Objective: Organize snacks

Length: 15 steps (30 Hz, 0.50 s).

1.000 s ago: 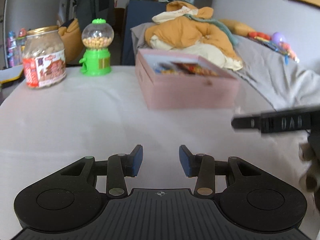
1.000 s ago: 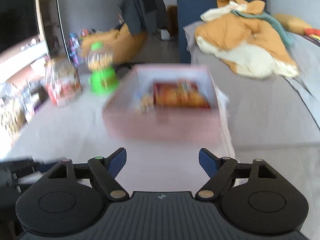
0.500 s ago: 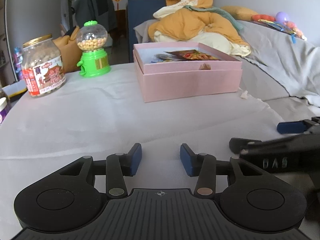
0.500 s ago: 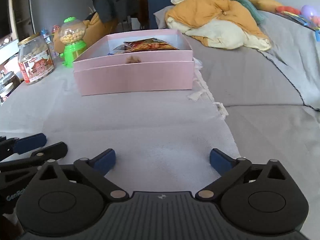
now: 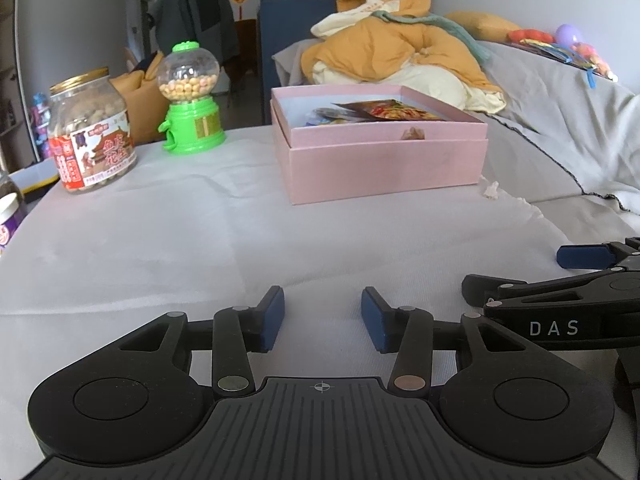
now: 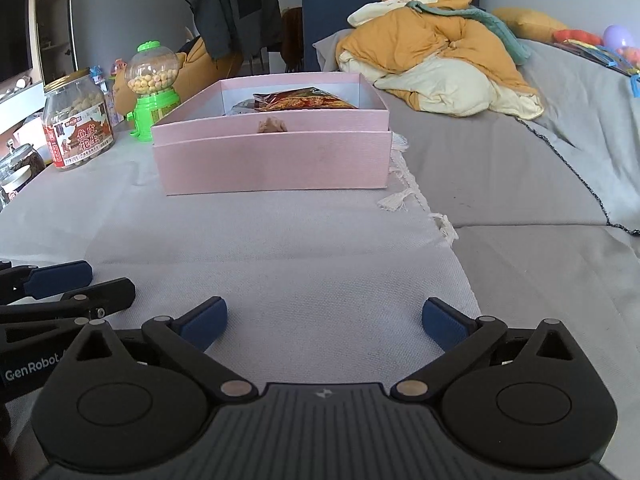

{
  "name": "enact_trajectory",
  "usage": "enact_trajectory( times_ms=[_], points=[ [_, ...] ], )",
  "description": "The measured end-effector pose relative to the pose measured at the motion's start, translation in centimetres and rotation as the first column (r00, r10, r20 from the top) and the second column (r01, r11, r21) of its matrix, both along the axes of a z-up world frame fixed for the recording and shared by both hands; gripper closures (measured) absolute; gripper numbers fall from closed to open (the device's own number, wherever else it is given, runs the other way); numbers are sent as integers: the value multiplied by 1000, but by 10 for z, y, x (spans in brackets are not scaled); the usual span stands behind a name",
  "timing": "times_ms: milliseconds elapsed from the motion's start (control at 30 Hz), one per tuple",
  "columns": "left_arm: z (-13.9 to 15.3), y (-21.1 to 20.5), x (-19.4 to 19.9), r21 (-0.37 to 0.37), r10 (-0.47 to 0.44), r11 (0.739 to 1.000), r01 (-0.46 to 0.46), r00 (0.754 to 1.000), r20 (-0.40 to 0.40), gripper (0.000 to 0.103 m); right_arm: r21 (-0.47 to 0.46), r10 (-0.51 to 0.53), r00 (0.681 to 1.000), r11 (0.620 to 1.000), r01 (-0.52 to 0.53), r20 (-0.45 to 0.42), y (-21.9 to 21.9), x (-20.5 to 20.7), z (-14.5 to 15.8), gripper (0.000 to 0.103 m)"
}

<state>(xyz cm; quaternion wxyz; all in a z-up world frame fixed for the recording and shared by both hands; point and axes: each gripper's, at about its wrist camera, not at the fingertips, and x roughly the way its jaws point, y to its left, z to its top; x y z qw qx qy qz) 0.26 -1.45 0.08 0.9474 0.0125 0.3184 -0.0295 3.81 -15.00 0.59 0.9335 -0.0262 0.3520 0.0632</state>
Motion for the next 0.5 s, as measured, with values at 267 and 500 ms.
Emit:
enact_trajectory(
  times_ms=[267, 500],
  points=[
    [0, -1, -2, 4, -4, 1000, 4, 1000, 1, 54, 1, 0, 1000, 1000, 0, 0, 0, 0, 0, 0],
    [0, -2, -3, 11, -4, 1000, 4, 1000, 1, 54, 1, 0, 1000, 1000, 0, 0, 0, 0, 0, 0]
  ],
)
